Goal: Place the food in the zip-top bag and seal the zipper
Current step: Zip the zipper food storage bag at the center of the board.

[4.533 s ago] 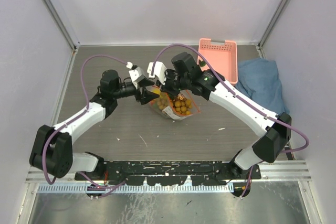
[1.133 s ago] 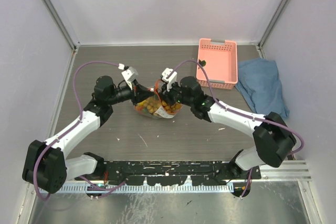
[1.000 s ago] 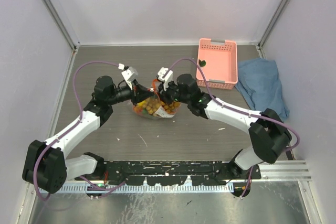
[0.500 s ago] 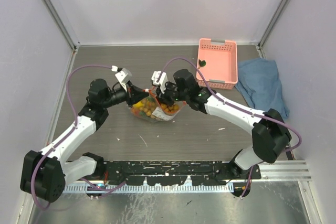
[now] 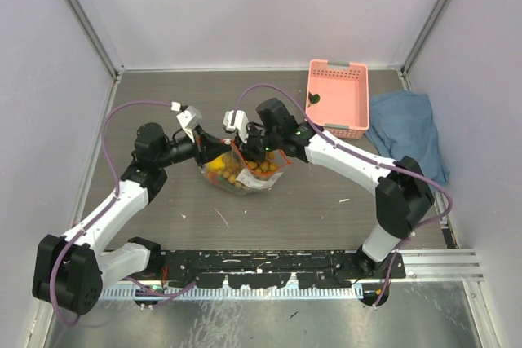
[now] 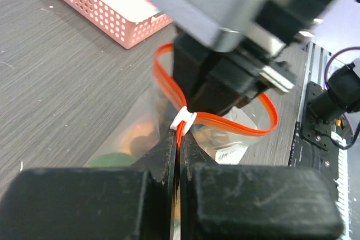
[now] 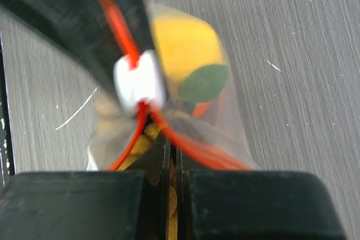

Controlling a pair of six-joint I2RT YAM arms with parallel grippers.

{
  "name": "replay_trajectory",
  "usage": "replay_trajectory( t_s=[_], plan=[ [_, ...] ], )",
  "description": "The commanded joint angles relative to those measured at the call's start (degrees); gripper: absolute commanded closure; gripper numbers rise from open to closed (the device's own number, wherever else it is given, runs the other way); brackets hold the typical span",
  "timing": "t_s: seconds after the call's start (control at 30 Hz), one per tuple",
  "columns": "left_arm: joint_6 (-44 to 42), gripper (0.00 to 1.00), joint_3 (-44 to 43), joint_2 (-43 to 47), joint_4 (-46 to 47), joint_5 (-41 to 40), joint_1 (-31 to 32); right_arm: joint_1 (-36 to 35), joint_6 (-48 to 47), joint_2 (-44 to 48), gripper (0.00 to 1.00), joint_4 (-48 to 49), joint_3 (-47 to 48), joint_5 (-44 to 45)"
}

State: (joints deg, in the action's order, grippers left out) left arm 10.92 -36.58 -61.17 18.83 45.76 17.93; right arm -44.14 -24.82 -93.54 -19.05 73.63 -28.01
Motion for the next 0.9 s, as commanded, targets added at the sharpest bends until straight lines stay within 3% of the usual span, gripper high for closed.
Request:
replay_trajectory(
  t_s=[0.0,0.23,0.6,0.87],
  plan=[
    [1.8,1.00,-0.2,1.3,12.0,3.9,-0.2,-1.1,4.5,-3.9,0.96,3.4,-0.5,0.1],
    [2.0,1.00,2.0,4.7,11.3,1.7,-0.1,-1.0,7.7,-5.6,0.81,8.3,-0.4,7.7],
    [1.2,1.00,2.0,6.3,5.6,-3.0,-0.1,-1.0,4.7,4.6,0.52,5.6,-3.3,6.5],
    [1.4,1.00,1.4,5.9,4.0,-4.6,-0.2,-0.9,2.7,9.2,0.44,1.6,-4.0,6.6]
  ],
)
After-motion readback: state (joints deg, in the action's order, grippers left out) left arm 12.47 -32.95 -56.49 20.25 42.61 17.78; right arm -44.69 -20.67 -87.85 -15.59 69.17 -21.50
